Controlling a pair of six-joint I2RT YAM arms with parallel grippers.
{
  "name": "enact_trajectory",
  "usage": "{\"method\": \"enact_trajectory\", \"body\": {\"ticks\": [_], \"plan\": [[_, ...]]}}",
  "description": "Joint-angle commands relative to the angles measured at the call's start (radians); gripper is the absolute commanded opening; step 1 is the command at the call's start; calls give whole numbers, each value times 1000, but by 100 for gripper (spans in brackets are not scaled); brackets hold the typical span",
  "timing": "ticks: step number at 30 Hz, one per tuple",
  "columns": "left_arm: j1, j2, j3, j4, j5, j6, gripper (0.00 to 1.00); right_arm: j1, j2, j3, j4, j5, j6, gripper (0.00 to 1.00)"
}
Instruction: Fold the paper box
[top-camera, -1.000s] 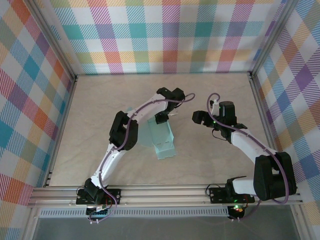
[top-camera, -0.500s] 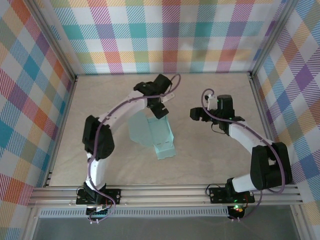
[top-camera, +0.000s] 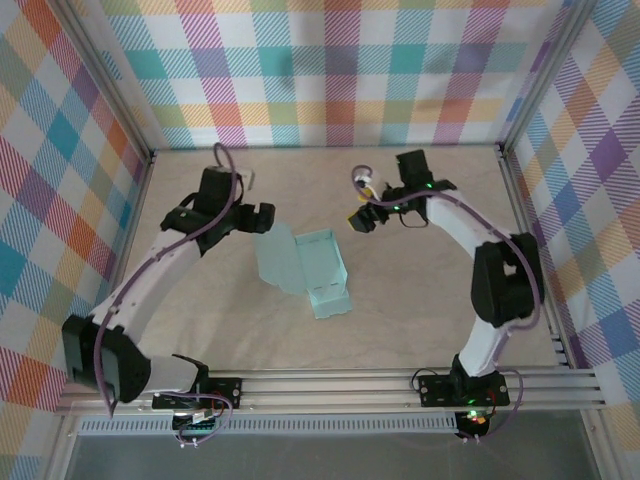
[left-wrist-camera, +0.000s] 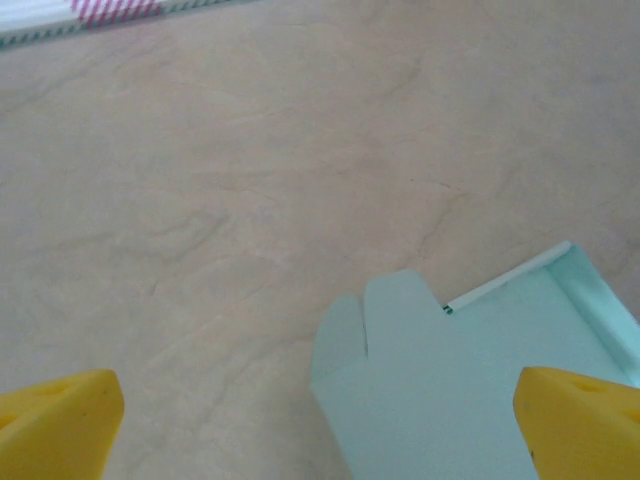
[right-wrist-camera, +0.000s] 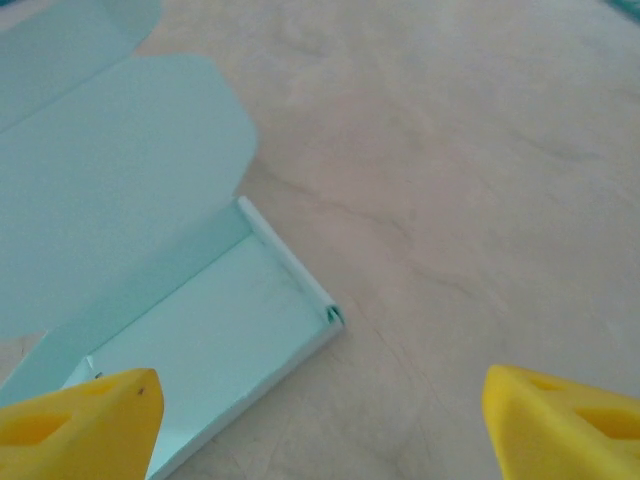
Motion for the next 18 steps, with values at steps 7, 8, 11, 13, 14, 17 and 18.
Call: {"method": "enact_trajectory", "body": {"ticks": [7,8,11,13,14,17,18], "plan": [[87,-177,-145,8,74,-119,100,134,419,551,-586,122,-397,74],[92,-176,-147,10,78,-116,100,142,452,596,-605,131,-398,71],[97,-149,-138,5,102,-100,100,162,521,688,-630,133,-410,63],[97,-121,-129,1,115,-90,100,173,549,720,-637,123,-417,60],[97,-111,-126,0,120,-84,100,176,562,733,-636,119,-416,58],[97,-88,-121,2,127,-69,100,188,602,778,-649,123,-419,54],[97,-85,-121,1,128,-65,100,192,614,790,-654,129,-420,54]]}}
